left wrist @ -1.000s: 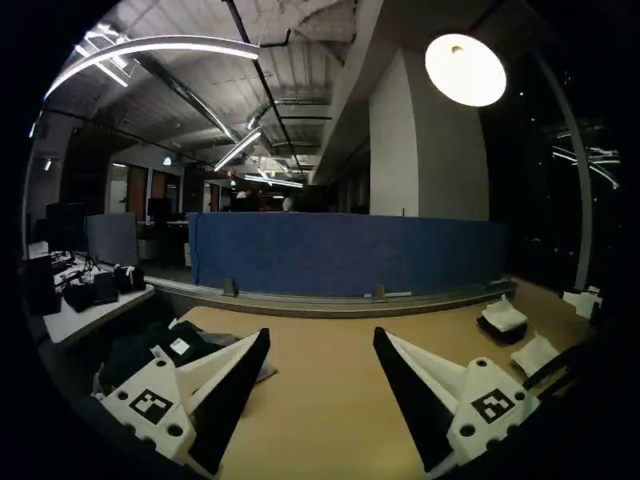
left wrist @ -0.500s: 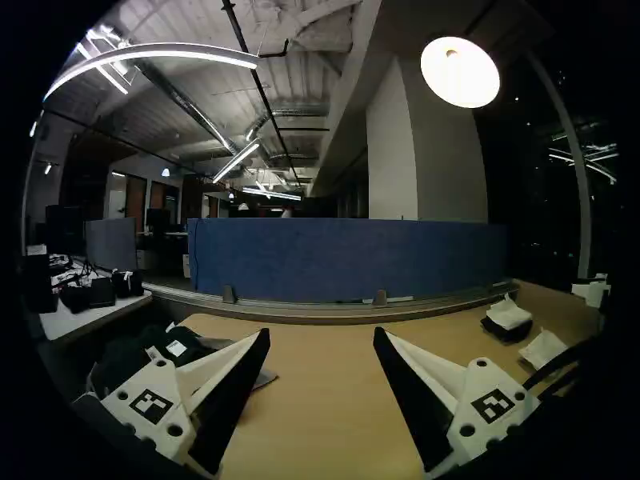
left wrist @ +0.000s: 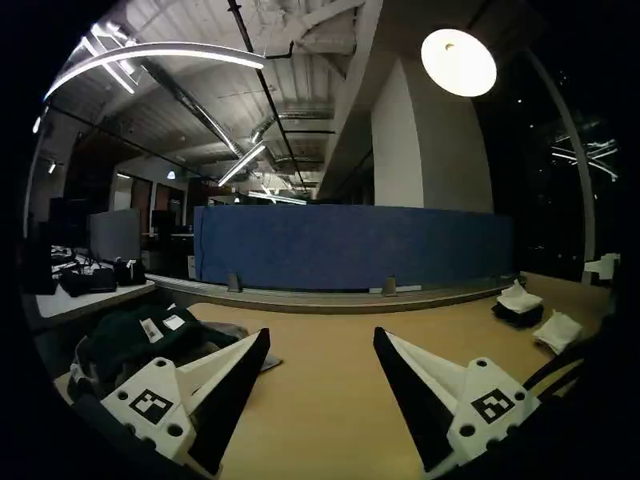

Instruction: Fold towel

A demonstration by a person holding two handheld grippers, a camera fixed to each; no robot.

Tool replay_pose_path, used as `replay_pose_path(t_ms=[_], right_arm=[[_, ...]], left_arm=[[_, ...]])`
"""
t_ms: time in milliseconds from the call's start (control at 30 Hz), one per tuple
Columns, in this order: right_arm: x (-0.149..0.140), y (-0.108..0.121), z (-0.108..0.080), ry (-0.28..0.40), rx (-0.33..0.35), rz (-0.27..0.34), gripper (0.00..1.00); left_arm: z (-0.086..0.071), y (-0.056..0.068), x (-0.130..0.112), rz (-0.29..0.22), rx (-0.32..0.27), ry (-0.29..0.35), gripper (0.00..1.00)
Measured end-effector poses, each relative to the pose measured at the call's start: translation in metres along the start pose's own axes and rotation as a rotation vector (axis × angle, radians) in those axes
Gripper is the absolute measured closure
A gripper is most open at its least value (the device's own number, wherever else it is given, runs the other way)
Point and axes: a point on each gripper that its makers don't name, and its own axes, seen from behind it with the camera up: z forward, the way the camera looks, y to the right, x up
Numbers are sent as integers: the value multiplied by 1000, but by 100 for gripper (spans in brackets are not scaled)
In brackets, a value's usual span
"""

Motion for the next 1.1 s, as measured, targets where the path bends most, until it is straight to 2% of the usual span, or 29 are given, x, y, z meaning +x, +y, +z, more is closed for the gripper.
replay_pose_path(t_ms=[300,667,800,1100], right_arm=[[1,-17,2,17,10,-28,0],[0,-21,1,36,11,-33,0],[3,-20,0,43,12,-33,0],[6,-25,1,50,19,-39,0]], left_arm=[[4,-15,-25,-48,6,31,4],[14,-25,-47,-51,24,34,4],[17,-23,-56,-56,25,27,4],[20,-19,-67,-20,16,3,4]])
